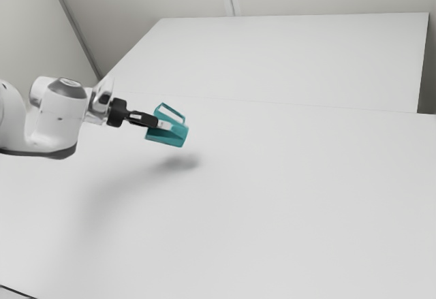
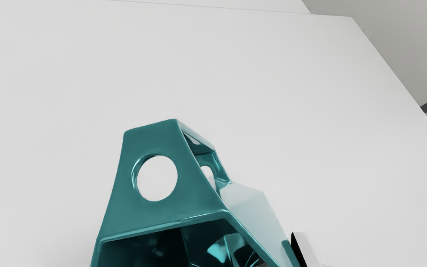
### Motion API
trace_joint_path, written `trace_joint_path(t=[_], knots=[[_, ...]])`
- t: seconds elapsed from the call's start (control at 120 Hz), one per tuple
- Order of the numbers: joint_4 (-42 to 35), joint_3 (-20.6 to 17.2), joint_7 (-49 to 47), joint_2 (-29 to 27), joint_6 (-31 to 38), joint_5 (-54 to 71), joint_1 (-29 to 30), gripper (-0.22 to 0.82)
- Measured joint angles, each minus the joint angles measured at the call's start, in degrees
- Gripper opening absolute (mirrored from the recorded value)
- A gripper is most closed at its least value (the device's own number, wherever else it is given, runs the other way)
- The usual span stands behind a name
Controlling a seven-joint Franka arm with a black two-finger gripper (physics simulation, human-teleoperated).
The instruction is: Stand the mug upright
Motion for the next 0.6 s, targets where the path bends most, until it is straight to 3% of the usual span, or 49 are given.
trace_joint_path(t=[0.258, 0.6], knots=[[2.0, -3.9, -11.7, -2.2, 4.9, 21.7, 0.7, -0.18], [6.2, -8.3, -28.2, 0.5, 4.8, 41.0, 2.6, -0.18]])
